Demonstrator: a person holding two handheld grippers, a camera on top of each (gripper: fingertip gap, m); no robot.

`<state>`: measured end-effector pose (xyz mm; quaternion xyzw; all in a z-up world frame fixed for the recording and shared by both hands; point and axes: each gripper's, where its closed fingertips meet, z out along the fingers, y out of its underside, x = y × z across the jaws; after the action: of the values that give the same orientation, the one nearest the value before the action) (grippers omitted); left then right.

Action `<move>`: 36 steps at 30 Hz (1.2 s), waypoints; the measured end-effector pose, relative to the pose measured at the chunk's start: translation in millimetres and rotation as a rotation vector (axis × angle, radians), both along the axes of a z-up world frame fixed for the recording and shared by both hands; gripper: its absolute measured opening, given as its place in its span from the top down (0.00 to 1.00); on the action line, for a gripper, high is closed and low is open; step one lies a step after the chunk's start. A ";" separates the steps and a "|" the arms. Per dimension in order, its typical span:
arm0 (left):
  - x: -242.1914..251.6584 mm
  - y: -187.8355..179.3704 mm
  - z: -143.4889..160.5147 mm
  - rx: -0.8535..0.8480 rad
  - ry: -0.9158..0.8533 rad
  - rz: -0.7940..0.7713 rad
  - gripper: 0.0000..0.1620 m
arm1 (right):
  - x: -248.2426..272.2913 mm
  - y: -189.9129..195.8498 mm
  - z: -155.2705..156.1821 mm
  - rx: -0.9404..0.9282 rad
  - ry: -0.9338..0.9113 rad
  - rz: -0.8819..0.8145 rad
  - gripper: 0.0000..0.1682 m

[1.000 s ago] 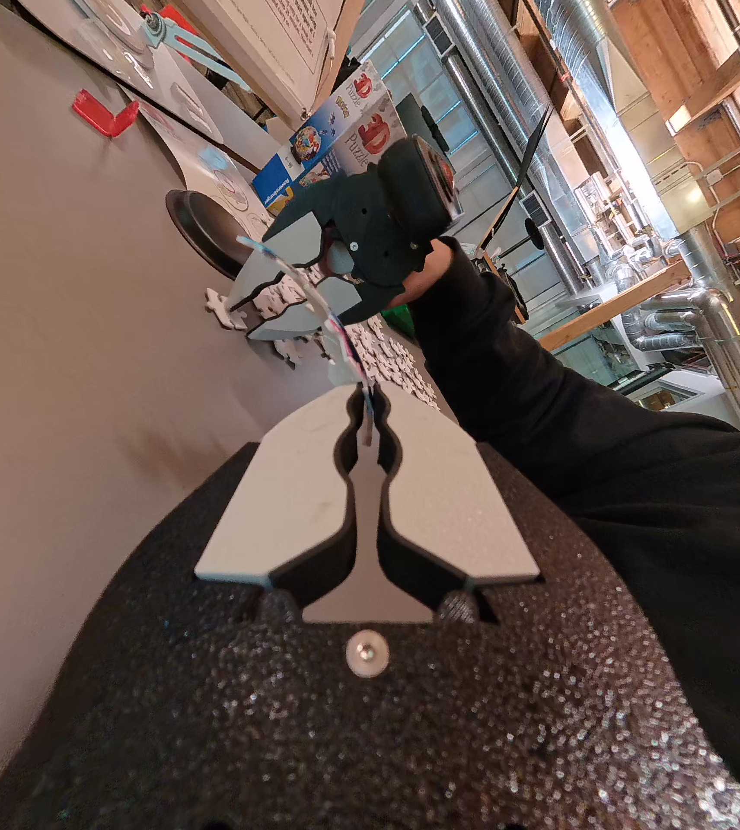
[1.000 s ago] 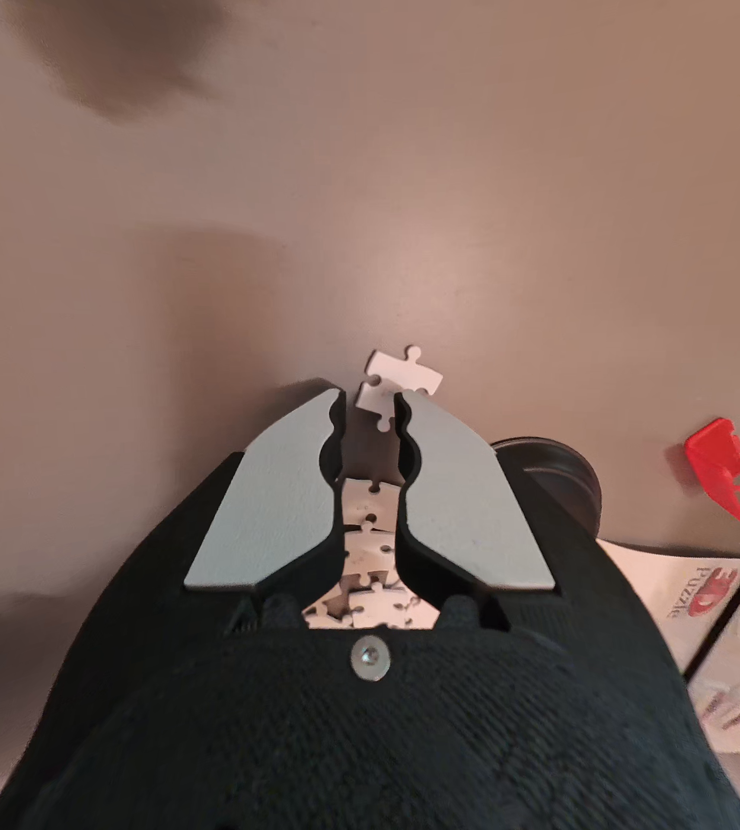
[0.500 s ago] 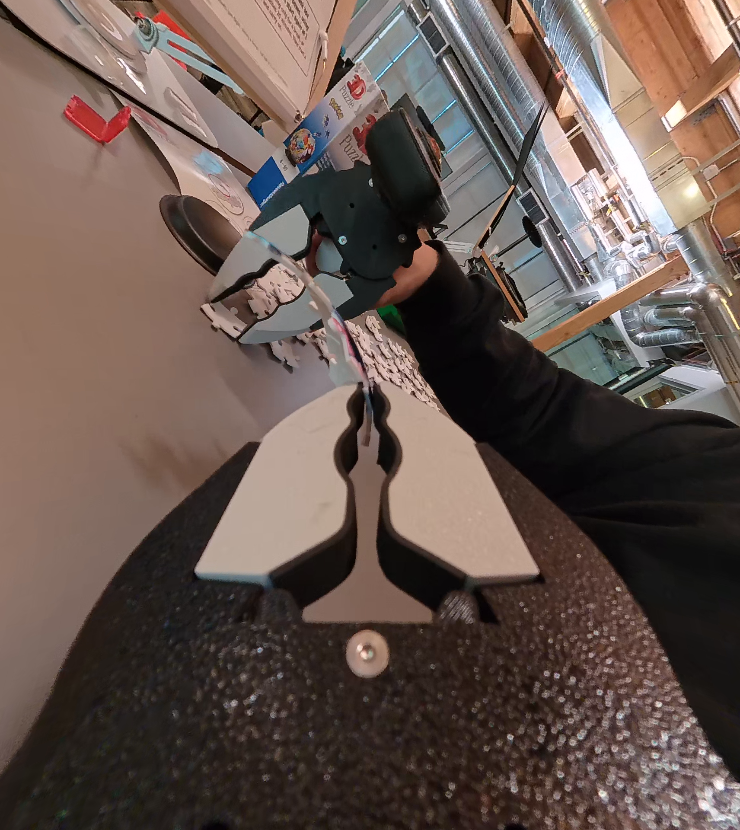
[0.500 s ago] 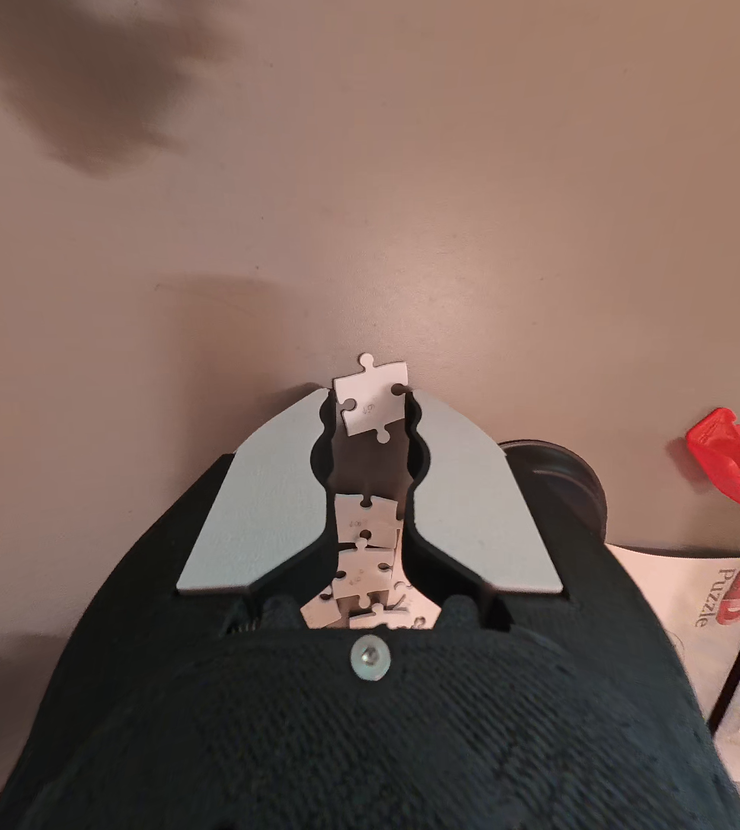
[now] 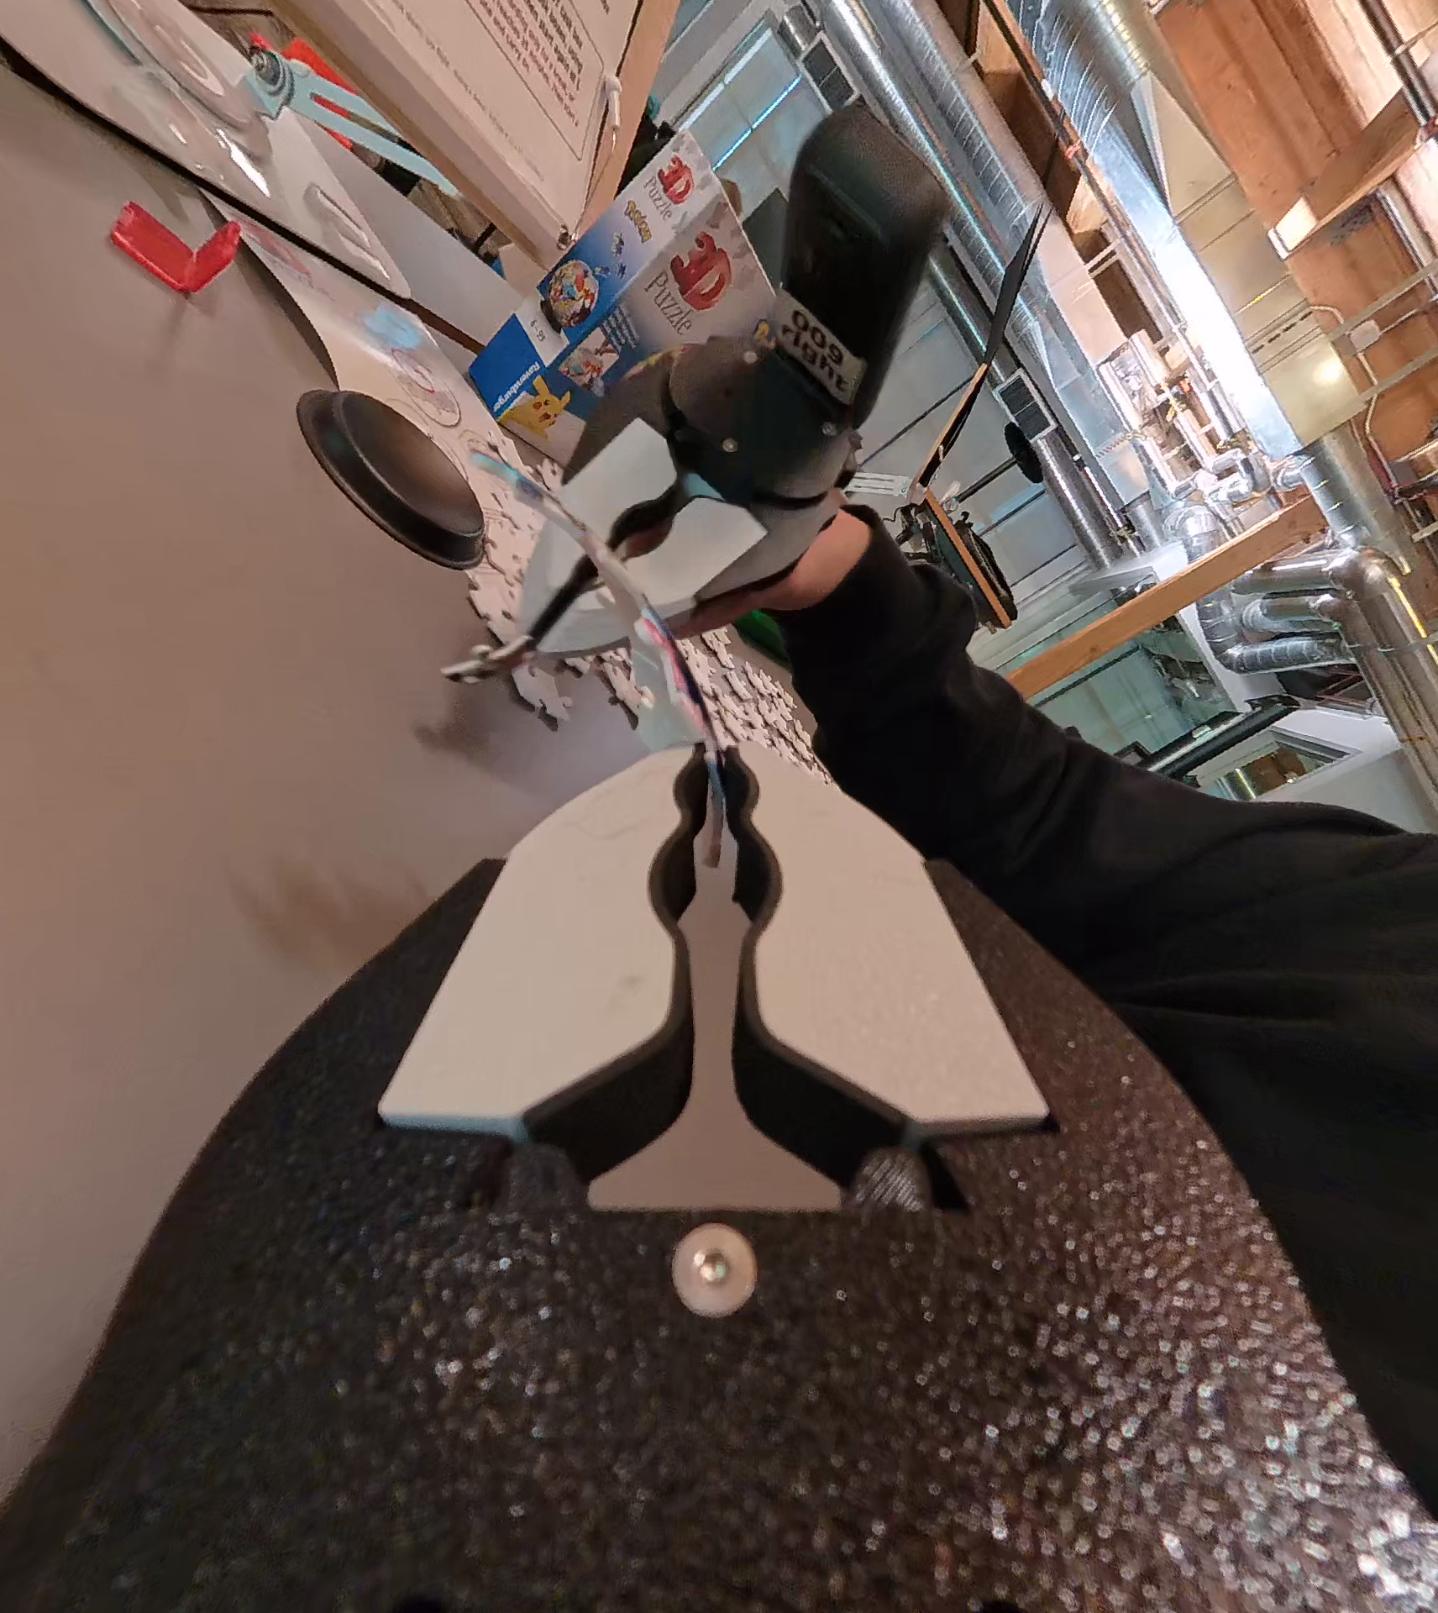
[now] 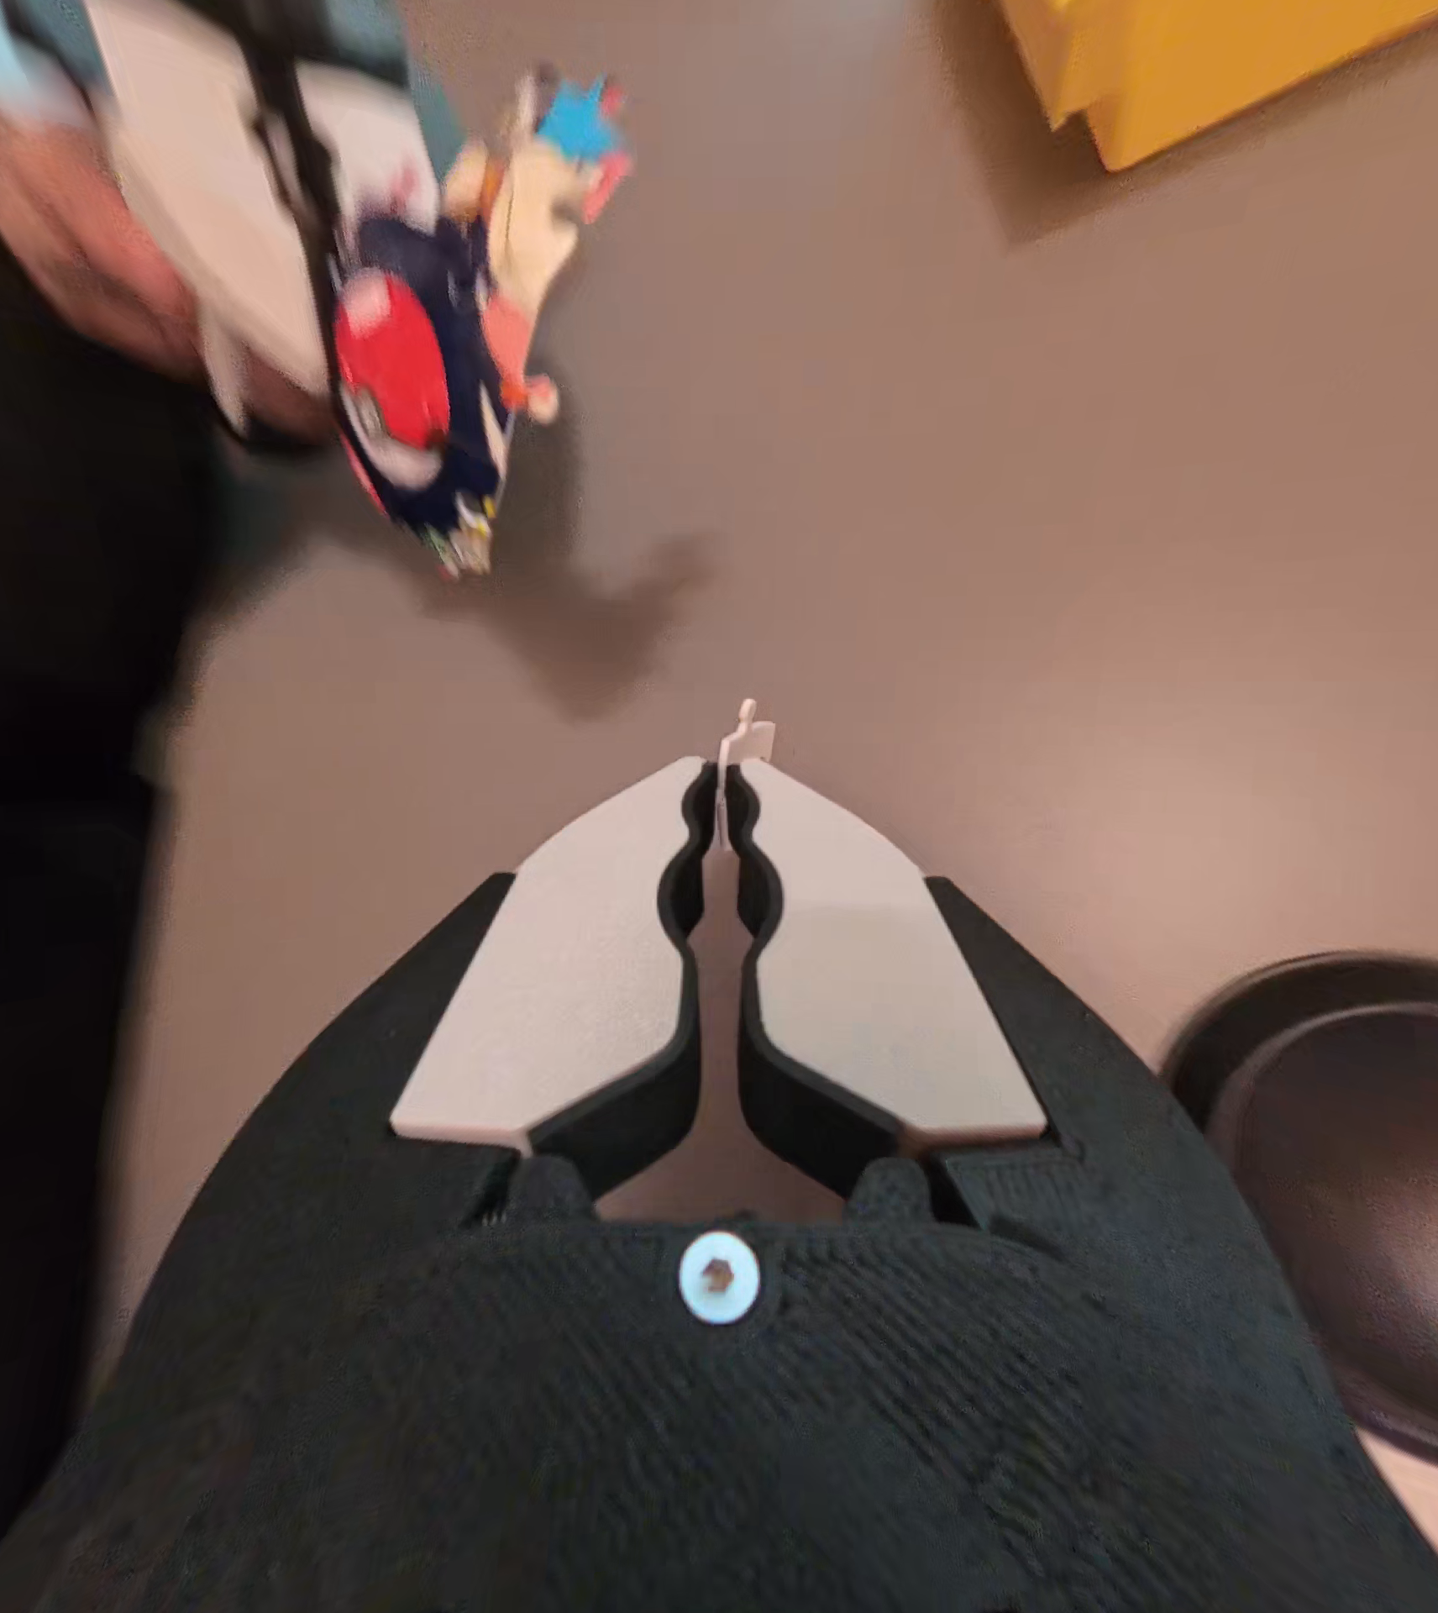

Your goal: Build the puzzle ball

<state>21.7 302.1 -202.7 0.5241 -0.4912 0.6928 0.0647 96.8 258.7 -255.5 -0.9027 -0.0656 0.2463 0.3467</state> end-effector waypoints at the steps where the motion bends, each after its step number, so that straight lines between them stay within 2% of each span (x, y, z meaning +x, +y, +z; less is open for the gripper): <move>1: -0.9 1.9 1.4 0.001 -0.004 0.005 0.99 | -0.1 1.0 5.0 -0.013 0.133 -0.090 0.99; 4: -2.9 8.8 4.7 -0.004 -0.015 0.026 0.99 | -4.3 -5.0 6.0 -0.035 0.395 -0.234 0.99; 6: -3.5 11.7 4.7 -0.009 -0.016 0.033 0.99 | -5.8 -11.3 -6.4 -0.065 0.420 -0.294 0.99; 9: -2.6 11.2 1.5 -0.016 -0.005 0.028 0.99 | -10.5 -17.9 -17.1 -0.076 0.388 -0.320 0.99; 13: -1.2 5.7 -2.7 -0.023 0.009 0.005 0.99 | -3.4 -27.5 -32.2 -0.118 0.231 -0.365 0.97; 20: 0.0 3.4 -5.8 -0.027 0.020 -0.004 0.99 | 1.7 -46.5 -36.1 -0.158 0.086 -0.380 0.90; 23: 0.3 3.8 -6.2 -0.029 0.022 -0.002 0.99 | 2.2 -59.9 -29.5 -0.170 -0.075 -0.277 0.88; 27: 1.5 1.2 -7.2 -0.026 0.025 -0.009 0.99 | 17.9 -52.6 -19.0 0.012 -0.569 0.029 0.84; 29: 2.1 -1.6 -7.9 -0.029 0.029 -0.017 0.99 | 12.8 -46.5 -20.5 0.084 -0.695 0.198 0.79; 32: 1.3 -5.0 -7.6 -0.026 0.029 -0.030 0.99 | 3.0 -41.3 -29.9 0.100 -0.751 0.404 0.75; 36: 0.2 -2.1 -6.4 -0.030 0.025 -0.019 0.98 | 1.9 -36.4 -44.1 -0.011 -0.666 0.466 0.69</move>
<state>21.9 300.0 -209.1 0.5269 -0.4846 0.6930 0.0853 98.6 222.3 -299.5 -0.8958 -0.3761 0.0127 0.2366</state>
